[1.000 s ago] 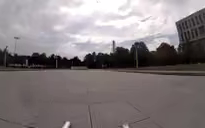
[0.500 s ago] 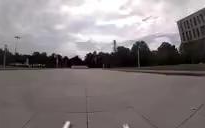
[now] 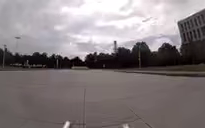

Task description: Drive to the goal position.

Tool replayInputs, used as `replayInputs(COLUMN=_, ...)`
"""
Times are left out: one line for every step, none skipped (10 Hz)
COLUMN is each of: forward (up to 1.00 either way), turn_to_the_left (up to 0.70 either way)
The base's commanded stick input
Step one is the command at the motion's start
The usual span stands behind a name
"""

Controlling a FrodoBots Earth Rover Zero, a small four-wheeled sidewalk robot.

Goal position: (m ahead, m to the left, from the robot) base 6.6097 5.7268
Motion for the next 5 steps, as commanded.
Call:
replayInputs(forward=0.70, turn_to_the_left=0.00)
replayInputs(forward=0.70, turn_to_the_left=0.00)
replayInputs(forward=0.70, turn_to_the_left=0.00)
replayInputs(forward=0.70, turn_to_the_left=0.01)
replayInputs(forward=0.70, turn_to_the_left=0.03)
